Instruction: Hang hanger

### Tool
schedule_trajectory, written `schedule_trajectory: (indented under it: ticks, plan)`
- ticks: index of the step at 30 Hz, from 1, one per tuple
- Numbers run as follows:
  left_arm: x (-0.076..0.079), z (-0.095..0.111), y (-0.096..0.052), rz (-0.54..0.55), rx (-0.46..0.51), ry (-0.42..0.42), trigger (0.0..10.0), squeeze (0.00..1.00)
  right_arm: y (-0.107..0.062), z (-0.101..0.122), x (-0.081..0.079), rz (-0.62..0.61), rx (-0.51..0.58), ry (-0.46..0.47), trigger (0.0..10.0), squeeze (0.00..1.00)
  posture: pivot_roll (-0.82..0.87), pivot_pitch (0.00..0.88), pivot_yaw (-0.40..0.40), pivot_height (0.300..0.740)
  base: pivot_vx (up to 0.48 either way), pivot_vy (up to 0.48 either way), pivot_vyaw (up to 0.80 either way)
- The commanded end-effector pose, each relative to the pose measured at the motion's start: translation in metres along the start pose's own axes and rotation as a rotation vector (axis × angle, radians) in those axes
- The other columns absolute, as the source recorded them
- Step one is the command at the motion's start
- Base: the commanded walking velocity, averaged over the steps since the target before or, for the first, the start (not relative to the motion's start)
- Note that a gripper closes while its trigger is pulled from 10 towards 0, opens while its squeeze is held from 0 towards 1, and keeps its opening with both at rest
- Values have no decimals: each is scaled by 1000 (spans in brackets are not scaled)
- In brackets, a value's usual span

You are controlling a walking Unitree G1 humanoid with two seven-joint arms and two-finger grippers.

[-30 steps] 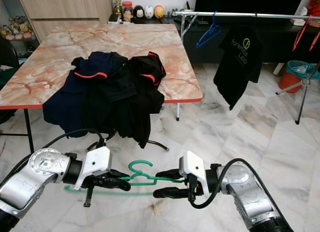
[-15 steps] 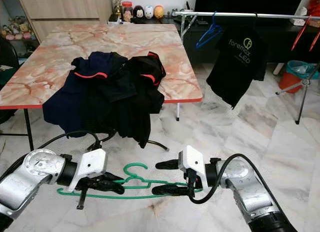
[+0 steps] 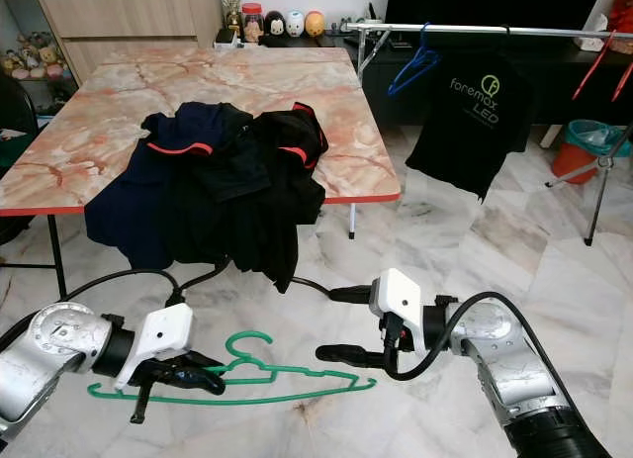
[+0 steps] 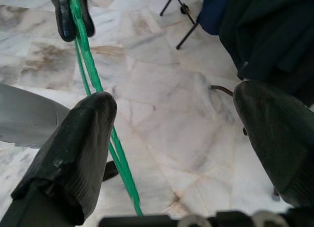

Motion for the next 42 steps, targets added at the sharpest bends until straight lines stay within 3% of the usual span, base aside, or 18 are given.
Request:
schedule_trajectory:
  ticks: [1,2,6,9,10,11,12,16,20,22,24,29,30,37,40,42]
  plan:
    - [-5,-7,-9,51,-27,-1,3333,0,-6,-1,4,-40,-5,-7,10000,0,-69,0,-15,740,0,0,0]
    - [-7,-17,-11,101,-30,-42,10000,0,-6,-9,9,-102,-28,4,10000,0,-69,0,-15,740,0,0,0]
    - [-13,-42,-11,233,-27,-136,10000,0,-4,-33,17,-244,-77,49,10000,0,-68,0,-16,740,0,0,0]
    - [-17,-71,-7,366,-66,-255,10000,0,4,-48,19,-354,-39,124,10000,0,-70,0,-18,740,0,0,0]
    - [-17,-71,-7,366,-66,-255,10000,0,4,-48,19,-354,-39,124,10000,0,-70,0,-18,740,0,0,0]
    - [-17,-89,-3,437,-78,-329,10000,0,9,-61,20,-437,-32,182,10000,0,-70,0,-18,740,0,0,0]
    - [-16,-93,-2,452,-80,-346,10000,0,10,-64,20,-455,-32,194,10000,0,-70,0,-18,740,0,0,0]
    - [-7,-128,9,635,-91,-528,10000,0,16,-105,18,-711,-63,392,10000,0,-73,0,-15,740,0,0,0]
    - [4,-160,14,830,-142,-725,10000,0,12,-150,3,-919,-180,574,10000,0,-73,0,-14,740,0,0,0]
    - [9,-171,15,902,-170,-794,10000,0,13,-166,-9,-949,-241,622,10000,0,-73,0,-14,740,0,0,0]
    - [14,-180,16,988,-190,-860,10000,0,10,-190,-31,-1035,-302,788,10000,0,-80,0,-12,740,0,0,0]
    - [33,-196,24,1037,-270,-937,10000,0,11,-218,-67,-1117,-429,942,10000,0,-73,0,-11,740,0,0,0]
    - [42,-202,25,1045,-306,-965,10000,0,15,-220,-74,-1120,-433,965,10000,0,-80,0,-10,740,0,0,0]
    - [61,-216,19,1072,-357,-1038,10000,0,16,-220,-75,-1132,-422,962,10000,0,-102,0,-3,740,0,0,0]
    - [69,-226,5,1086,-413,-1040,10000,0,6,-223,-72,-1173,-435,972,10000,0,-103,0,-5,740,0,0,0]
    - [70,-227,4,1091,-414,-1044,10000,0,6,-223,-72,-1175,-437,972,10000,0,-103,0,-5,740,0,0,0]
Point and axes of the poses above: a point about 5 cm out from each wrist's last joint towards the gripper, its own y axis pointing out of the wrist towards the gripper, its own z axis along the axis of the wrist's last joint, x = y × z, the point moved 3 cm from there along y, pointing out of the wrist towards the gripper, and after that the axes turned 3 degrees about y, right-handed, at the moved point
